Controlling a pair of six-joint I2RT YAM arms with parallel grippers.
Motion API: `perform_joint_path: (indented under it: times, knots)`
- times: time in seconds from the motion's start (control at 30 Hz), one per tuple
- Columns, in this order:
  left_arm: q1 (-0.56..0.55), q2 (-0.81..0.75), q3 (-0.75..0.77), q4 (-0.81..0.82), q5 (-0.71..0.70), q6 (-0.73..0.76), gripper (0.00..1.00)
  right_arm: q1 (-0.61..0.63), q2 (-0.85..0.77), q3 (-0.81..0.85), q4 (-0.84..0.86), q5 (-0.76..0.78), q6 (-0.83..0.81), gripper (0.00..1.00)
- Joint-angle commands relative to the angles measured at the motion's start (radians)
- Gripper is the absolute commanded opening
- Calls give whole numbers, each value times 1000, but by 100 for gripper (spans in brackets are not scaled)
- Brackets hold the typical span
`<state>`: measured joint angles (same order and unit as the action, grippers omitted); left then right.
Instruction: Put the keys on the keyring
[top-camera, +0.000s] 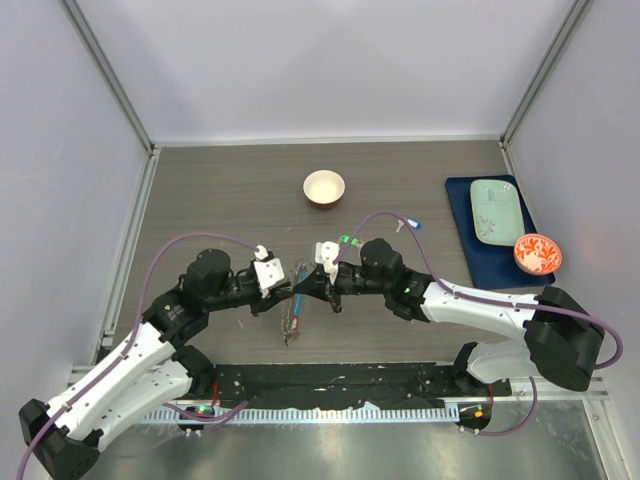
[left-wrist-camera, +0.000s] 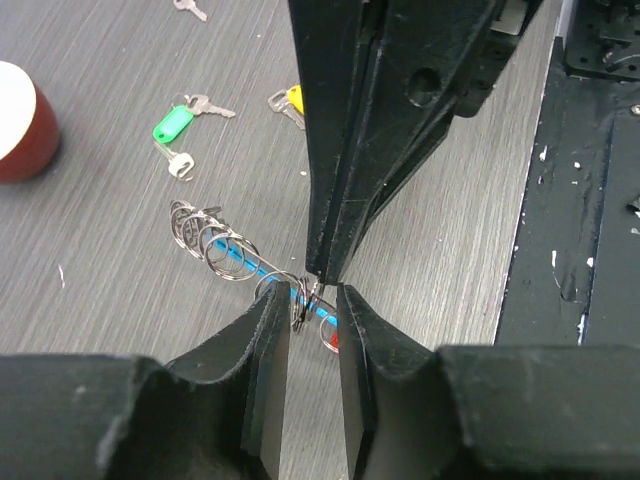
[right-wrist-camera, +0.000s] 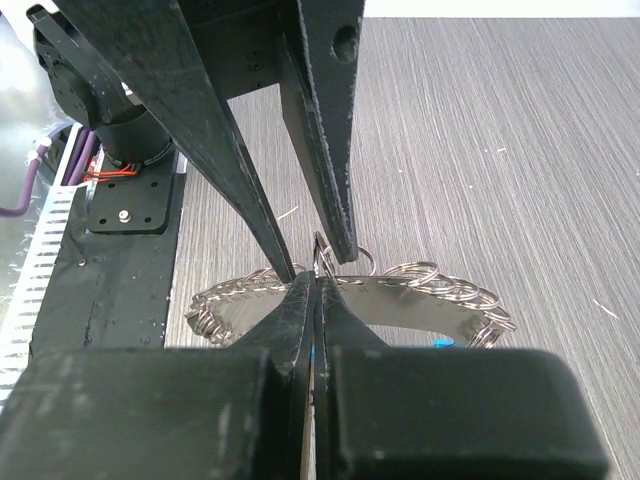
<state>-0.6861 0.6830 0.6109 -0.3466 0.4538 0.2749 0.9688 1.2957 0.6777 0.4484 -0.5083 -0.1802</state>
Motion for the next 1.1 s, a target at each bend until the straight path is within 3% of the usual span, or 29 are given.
perform_joint_path:
  times: [0.0, 0.2, 0.4, 0.53, 0.57, 0.67, 0.73, 0.8, 1.07]
  knots:
    - [39, -16, 7, 52, 141, 41, 27, -7, -18, 14, 81, -33, -13, 1]
    - [53, 18, 18, -6, 178, 49, 19, -13, -18, 16, 73, -35, -16, 1]
    - [53, 21, 21, -28, 117, 56, 15, -13, -18, 17, 72, -42, -15, 1]
    - [53, 10, 32, -45, -99, 6, 21, -15, -26, 16, 67, -35, -19, 1]
    - [53, 7, 35, -43, -232, -18, 21, -15, -26, 16, 67, -35, -19, 1]
    - [54, -16, 41, -34, -353, -63, 22, -15, -26, 16, 65, -38, -19, 1]
    - [54, -29, 30, -20, -377, -94, 29, -15, -24, 17, 64, -41, -19, 1]
    - [54, -46, 18, 14, -415, -120, 29, -16, -22, 19, 65, -52, -18, 1]
    - [54, -68, 27, 17, -264, -123, 36, -16, -22, 17, 67, -36, -16, 1]
